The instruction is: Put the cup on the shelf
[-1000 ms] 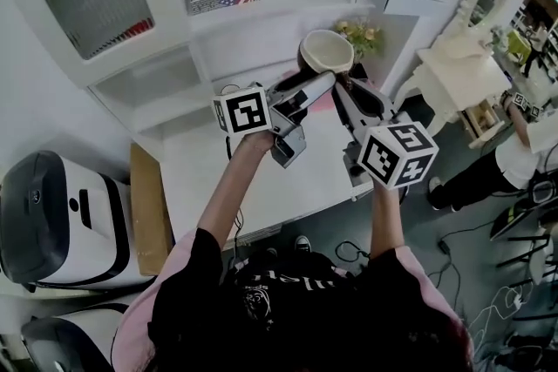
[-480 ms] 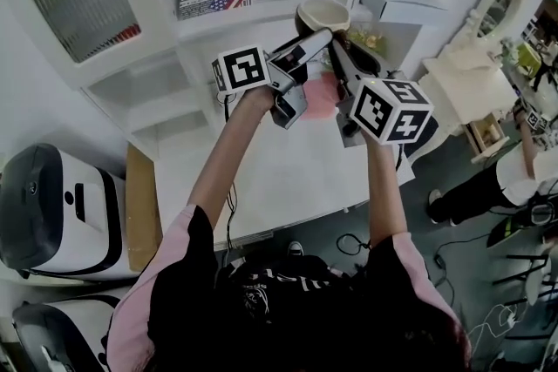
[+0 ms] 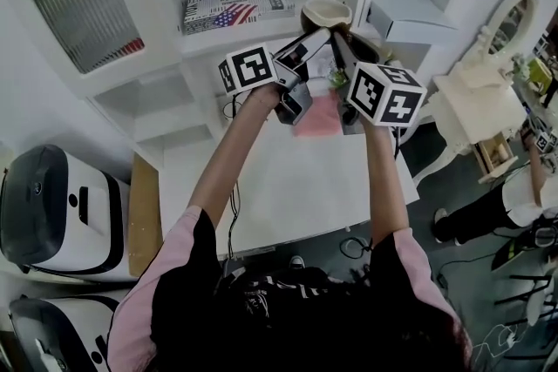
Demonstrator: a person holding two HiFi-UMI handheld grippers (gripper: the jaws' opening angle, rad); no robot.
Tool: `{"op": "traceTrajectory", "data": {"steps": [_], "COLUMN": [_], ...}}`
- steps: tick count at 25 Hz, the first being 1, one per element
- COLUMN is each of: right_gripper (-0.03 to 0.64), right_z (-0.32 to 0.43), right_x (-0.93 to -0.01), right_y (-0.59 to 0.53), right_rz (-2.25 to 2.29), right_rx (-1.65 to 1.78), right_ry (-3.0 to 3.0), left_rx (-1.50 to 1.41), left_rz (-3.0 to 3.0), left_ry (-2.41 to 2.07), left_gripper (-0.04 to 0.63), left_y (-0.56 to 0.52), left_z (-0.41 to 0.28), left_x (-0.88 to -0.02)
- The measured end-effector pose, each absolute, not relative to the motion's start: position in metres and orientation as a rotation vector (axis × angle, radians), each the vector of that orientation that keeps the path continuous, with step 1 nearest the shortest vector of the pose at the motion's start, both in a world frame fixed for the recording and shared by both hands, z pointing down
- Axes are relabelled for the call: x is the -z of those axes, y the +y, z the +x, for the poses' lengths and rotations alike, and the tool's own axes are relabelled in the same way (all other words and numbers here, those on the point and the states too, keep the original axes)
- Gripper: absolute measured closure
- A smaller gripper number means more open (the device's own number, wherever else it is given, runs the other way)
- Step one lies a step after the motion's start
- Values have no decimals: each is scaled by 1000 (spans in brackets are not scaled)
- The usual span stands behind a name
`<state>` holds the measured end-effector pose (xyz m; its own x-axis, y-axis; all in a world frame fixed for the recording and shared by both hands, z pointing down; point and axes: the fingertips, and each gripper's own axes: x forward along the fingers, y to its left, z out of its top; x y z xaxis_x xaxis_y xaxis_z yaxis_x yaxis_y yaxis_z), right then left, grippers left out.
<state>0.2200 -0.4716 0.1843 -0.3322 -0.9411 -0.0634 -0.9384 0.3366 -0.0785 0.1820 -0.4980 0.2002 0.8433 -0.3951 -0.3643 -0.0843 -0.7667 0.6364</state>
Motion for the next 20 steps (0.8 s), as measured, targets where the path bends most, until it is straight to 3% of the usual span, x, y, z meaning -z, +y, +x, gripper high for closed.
{"op": "traceTrajectory", "data": {"steps": [20], "right_gripper": [538], "right_z": [242], "right_x": [-195], "right_y": [-553], "right_rz": [-1884], "right_rx": [59], "right_ry": [2539], "left_rx": [486], "left_rz": [2508], "left_ry": [-420], "left_gripper": [247], "left_y": [-457], "left_z": [165], "left_x": [-269]}}
